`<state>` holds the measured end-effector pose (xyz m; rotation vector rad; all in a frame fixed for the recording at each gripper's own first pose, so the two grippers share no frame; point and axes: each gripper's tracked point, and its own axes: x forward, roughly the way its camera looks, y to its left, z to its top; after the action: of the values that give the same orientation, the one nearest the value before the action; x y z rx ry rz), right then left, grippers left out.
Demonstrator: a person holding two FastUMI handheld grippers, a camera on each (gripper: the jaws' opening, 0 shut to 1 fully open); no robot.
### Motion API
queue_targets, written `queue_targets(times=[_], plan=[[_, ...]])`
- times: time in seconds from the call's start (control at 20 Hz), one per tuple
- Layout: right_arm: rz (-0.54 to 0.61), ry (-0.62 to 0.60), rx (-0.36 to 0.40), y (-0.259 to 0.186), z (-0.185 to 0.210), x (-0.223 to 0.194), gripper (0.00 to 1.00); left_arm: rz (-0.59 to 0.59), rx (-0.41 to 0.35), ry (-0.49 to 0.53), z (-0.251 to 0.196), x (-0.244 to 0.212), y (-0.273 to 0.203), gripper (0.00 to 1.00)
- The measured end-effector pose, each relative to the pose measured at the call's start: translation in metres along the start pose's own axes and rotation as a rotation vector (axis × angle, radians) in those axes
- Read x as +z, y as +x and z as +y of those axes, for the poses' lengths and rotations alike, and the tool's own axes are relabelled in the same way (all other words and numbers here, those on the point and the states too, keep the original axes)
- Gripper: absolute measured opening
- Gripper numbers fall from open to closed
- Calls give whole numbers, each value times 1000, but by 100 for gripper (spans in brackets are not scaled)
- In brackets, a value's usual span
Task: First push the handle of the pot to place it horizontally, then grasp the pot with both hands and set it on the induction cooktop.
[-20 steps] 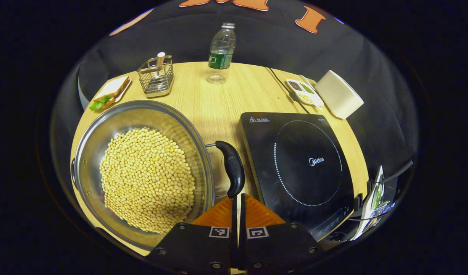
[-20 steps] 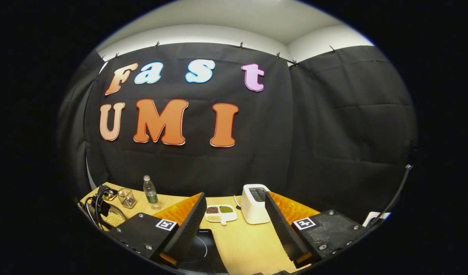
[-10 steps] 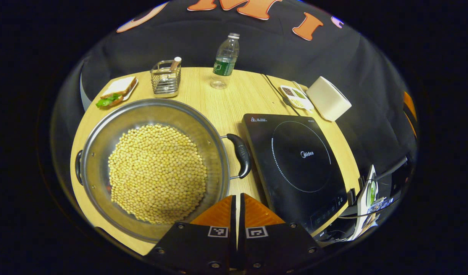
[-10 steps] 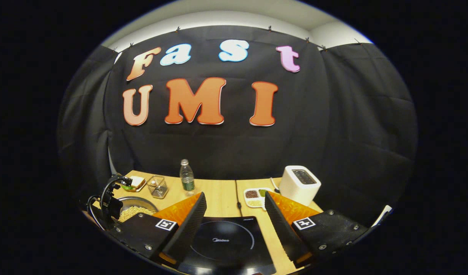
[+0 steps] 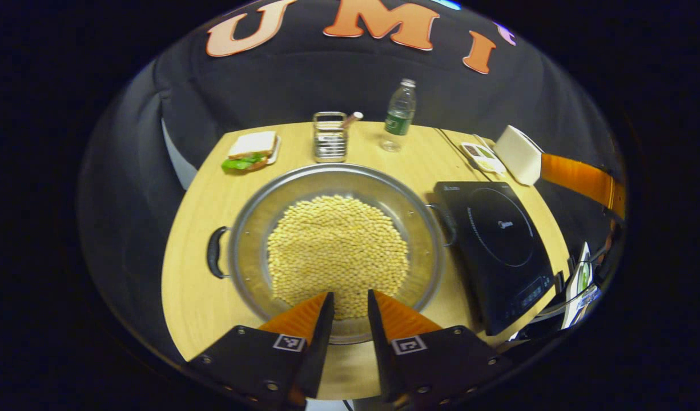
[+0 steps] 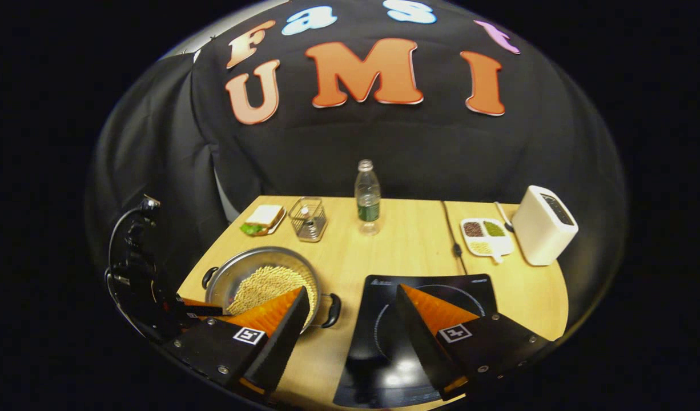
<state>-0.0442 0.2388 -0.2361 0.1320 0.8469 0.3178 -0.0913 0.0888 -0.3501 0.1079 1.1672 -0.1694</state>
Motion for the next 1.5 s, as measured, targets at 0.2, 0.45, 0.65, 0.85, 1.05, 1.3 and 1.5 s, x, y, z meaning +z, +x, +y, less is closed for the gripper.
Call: queue_targets(times=[0.2,0.45,0.65,0.85,1.05,1.3,1.5], plan=[[115,-5,59,36,40,-25,95,-43,118,-62,66,4,-5,69],[226,-18,6,71,46,-58,94,-81,155,-76,111,16,3,90],[289,-19,-62,93,40,-79,93,-91,105,-59,114,28,26,89],[336,19,-112,108,35,-91,92,-80,76,-51,118,30,50,92],[374,61,-135,119,33,-104,80,-62,38,-46,121,26,71,89],[421,118,-169,127,28,-119,77,-54,16,-56,127,20,86,90],[459,204,-168,129,33,-136,68,-38,19,-84,135,9,93,91]])
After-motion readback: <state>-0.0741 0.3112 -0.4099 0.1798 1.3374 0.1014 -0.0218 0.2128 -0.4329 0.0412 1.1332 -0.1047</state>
